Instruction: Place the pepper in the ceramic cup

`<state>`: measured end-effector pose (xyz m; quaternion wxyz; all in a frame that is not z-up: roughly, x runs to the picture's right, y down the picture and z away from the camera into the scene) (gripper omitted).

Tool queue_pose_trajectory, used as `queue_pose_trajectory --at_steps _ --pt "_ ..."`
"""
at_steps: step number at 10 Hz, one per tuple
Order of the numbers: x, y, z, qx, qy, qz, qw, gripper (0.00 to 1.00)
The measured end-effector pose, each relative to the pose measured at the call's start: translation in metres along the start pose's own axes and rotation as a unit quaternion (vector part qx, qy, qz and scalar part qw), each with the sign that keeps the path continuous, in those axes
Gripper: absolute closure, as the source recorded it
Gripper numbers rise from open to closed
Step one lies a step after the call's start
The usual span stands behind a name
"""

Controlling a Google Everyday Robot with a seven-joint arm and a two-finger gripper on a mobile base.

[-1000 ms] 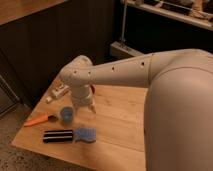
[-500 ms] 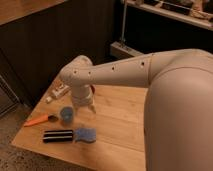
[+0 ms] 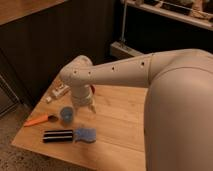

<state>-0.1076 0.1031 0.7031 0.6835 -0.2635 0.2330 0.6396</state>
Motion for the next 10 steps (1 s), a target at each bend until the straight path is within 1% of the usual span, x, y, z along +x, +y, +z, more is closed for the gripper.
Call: queue_pose_trajectory --at_steps 1,2,3,4,5,6,7,8,10 --pt "0.001 0.000 -0.001 0.002 0.000 -0.002 1.0000 0.35" --pt "0.001 0.000 -0.001 0.012 -0.005 -0.011 0.9999 0.35" --pt "0.004 0.008 -0.002 0.030 -0.015 -0.033 0.9989 0.35" --pt "0.006 0.019 -0.003 0.049 -0.027 -0.061 0.9966 0.35" --pt "0.015 0.044 -0.002 0.072 -0.036 -0.107 0.9911 0.35" --pt "0.023 0.064 0.000 0.083 -0.039 -0.140 0.9859 0.35" --pt "0.029 0.081 0.001 0.089 -0.040 -0.161 0.9822 0.35" --pt "0.037 0.109 0.005 0.089 -0.038 -0.192 0.9765 0.35" --pt "0.041 0.142 0.010 0.081 -0.033 -0.228 0.9698 0.35"
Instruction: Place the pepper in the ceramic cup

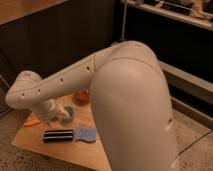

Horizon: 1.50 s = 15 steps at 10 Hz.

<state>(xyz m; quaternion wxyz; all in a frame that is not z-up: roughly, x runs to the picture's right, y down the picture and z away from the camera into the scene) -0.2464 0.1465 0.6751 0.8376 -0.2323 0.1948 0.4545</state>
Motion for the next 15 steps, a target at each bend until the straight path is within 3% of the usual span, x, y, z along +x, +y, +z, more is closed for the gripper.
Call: queue_pose_trajectory --at_steps 2,5,6,7,8,9,13,14,15 --pt "-0.023 0.030 0.001 -0.021 -0.004 -0.044 0.9988 0.35" --pt "-0.068 0.063 0.000 -0.046 -0.026 -0.115 0.9919 0.35" --pt "-0.082 0.080 0.001 -0.058 -0.031 -0.157 0.9854 0.35" --pt "-0.089 0.088 0.003 -0.063 -0.032 -0.179 0.9813 0.35" --pt "-0.097 0.102 0.009 -0.074 -0.030 -0.214 0.9735 0.35" --pt "-0.103 0.108 0.016 -0.079 -0.025 -0.233 0.9690 0.35" --pt "-0.144 0.096 0.040 -0.071 -0.015 -0.262 0.9624 0.35" --pt "-0.151 0.096 0.043 -0.070 -0.015 -0.274 0.9591 0.35" --pt "-0.160 0.102 0.046 -0.073 -0.015 -0.303 0.9500 0.35"
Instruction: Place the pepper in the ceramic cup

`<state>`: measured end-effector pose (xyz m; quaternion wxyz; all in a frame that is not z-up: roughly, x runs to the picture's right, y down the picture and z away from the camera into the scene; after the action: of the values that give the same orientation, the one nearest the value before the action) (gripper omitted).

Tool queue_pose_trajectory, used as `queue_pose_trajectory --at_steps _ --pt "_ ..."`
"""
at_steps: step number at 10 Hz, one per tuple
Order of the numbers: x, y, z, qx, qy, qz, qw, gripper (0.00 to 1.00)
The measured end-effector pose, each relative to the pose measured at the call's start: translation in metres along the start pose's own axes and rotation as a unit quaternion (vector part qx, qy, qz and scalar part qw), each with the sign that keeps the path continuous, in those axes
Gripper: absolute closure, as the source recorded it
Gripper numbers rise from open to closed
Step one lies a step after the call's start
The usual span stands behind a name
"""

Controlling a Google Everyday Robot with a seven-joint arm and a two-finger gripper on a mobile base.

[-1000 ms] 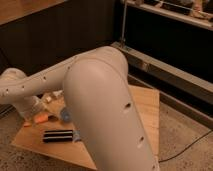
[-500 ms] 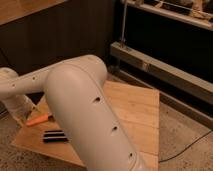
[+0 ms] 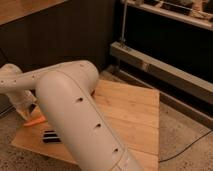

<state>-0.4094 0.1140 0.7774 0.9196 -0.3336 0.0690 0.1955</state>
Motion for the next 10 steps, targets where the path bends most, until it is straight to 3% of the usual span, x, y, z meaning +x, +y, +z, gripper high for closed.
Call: queue_pose_trajectory --at_steps 2,4,7,10 --pt "-0.005 0.008 0.007 -0.019 0.009 -0.056 0.9982 0.35" --pt "-0.006 0.010 0.016 -0.035 0.020 -0.112 0.9928 0.35" --pt "-0.010 0.013 0.028 -0.054 0.027 -0.151 0.9867 0.35" --pt "-0.009 0.034 0.045 -0.070 0.037 -0.179 0.9807 0.35"
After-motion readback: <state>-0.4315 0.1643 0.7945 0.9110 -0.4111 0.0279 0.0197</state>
